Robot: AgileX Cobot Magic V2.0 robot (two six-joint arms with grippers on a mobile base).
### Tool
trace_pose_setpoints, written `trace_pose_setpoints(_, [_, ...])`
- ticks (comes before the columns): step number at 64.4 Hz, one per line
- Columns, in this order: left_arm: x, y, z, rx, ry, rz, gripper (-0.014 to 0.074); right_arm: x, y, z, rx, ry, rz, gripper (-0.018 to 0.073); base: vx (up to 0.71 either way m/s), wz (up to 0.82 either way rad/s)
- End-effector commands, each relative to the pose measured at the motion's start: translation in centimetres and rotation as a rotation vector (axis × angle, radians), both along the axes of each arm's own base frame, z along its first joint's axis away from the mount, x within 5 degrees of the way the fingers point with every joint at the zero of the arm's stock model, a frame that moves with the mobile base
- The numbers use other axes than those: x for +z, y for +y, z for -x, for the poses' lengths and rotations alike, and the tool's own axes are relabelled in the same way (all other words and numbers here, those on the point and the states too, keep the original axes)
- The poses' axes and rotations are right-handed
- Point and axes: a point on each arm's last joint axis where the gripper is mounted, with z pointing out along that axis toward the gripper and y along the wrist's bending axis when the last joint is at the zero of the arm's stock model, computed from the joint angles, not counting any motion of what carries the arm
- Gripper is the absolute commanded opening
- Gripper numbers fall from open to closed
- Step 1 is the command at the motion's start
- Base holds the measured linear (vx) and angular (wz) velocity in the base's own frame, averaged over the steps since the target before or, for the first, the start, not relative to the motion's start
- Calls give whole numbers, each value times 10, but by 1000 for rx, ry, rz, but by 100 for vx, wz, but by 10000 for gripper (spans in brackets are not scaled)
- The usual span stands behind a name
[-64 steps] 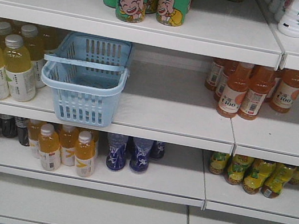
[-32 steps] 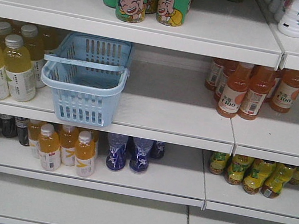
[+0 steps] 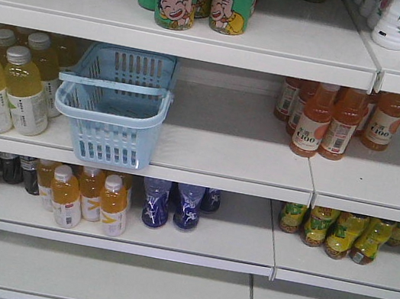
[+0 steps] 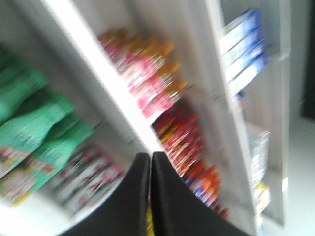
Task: Place coke in basket with both arms
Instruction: 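Reach the left gripper to the light-blue basket's handle and grasp it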
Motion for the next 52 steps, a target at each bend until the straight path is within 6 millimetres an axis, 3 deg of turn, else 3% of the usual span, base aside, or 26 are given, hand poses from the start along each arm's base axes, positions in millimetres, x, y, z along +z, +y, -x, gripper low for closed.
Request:
trace_pose_setpoints(1, [-10,-6,-25,-75,27,2,6,5,1,0,10,-75,21,-5,0,0])
trace_pose_setpoints(9, [-35,-9,-53,-124,128,49,86,5,1,0,10,-75,21,-5,0,0])
trace_pose_setpoints(24, [-90,-13,-94,-187,370,104,441,5,1,0,10,-75,21,-5,0,0])
trace_pose_setpoints(32, [-113,-13,-109,-209,464,177,575,5,1,0,10,-75,21,-5,0,0])
trace_pose_setpoints(52, [-145,-14,-155,-215,546,203,601,5,1,0,10,-75,21,-5,0,0])
